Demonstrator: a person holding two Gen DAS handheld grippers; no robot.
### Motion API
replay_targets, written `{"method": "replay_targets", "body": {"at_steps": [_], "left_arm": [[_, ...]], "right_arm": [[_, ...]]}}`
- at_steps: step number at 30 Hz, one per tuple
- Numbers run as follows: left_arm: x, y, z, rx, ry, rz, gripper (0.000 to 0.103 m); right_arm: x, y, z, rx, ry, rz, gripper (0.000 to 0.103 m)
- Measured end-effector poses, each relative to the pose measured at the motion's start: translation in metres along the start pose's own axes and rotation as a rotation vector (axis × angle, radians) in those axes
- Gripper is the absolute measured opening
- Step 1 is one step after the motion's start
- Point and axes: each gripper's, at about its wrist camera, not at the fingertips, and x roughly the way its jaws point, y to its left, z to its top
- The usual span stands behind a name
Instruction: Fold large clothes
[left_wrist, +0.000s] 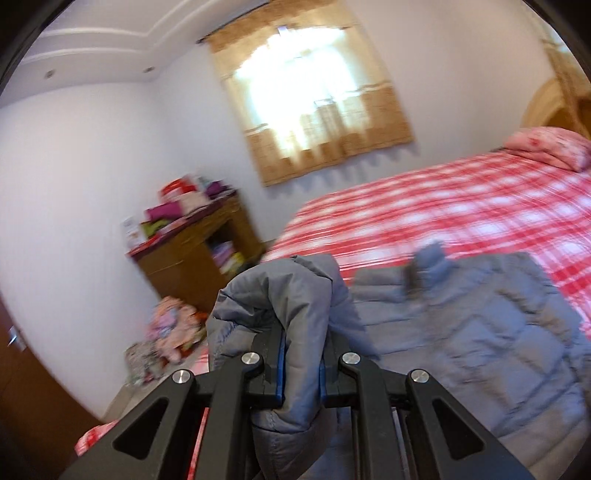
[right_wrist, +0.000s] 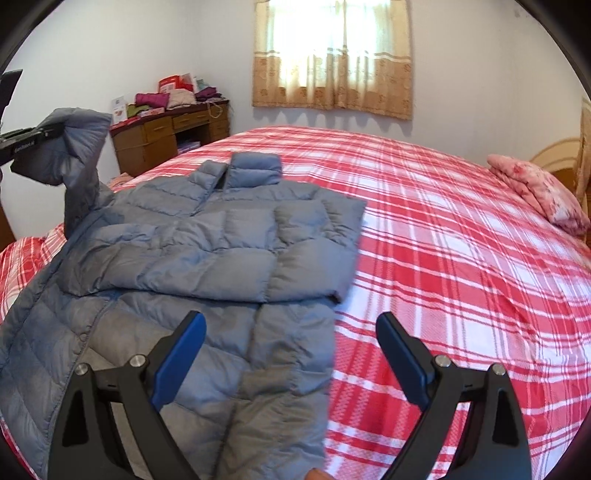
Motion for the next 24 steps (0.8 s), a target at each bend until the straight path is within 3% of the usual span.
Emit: {"method": "replay_targets", "body": {"at_steps": [3, 4, 5, 7, 10, 15, 20, 24], "left_arm": [[0.0, -0.044, 0.002, 0.028, 0.001, -0.066, 0.017], [0.002, -0.06, 0.002, 0.038, 0.013, -0.1, 0.028], [-0.002, -0.075, 0.0, 0.053, 0.019, -0.116, 0.05], [-0.008, -0.103, -0.004, 0.089, -0.003, -0.121, 0.081], [-0.02, -0.144, -0.011, 0.16, -0.072, -0.128, 0.086], [-0.025, -0.144, -0.022, 0.166, -0.093, -0.144, 0.089], [0.005, -0.082, -0.054, 0.089, -0.004, -0.035, 0.091], [0.041, -0.019, -0.091, -0.021, 0.127, 0.1, 0.091]], "right_arm": [[0.002, -0.009, -0.003, 0.025, 0.007, 0.001, 0.095], [0.002, -0.011, -0.004, 0.029, 0.009, 0.002, 0.095], [0.003, -0.012, -0.005, 0.029, 0.012, 0.002, 0.095], [0.005, -0.014, -0.007, 0.029, 0.02, -0.001, 0.095], [0.006, -0.016, -0.009, 0.03, 0.034, -0.003, 0.095], [0.004, -0.022, -0.004, 0.022, 0.066, 0.0, 0.095], [-0.002, -0.016, 0.021, 0.005, 0.079, 0.03, 0.095], [0.008, 0.004, 0.056, 0.021, 0.09, 0.101, 0.095]]}}
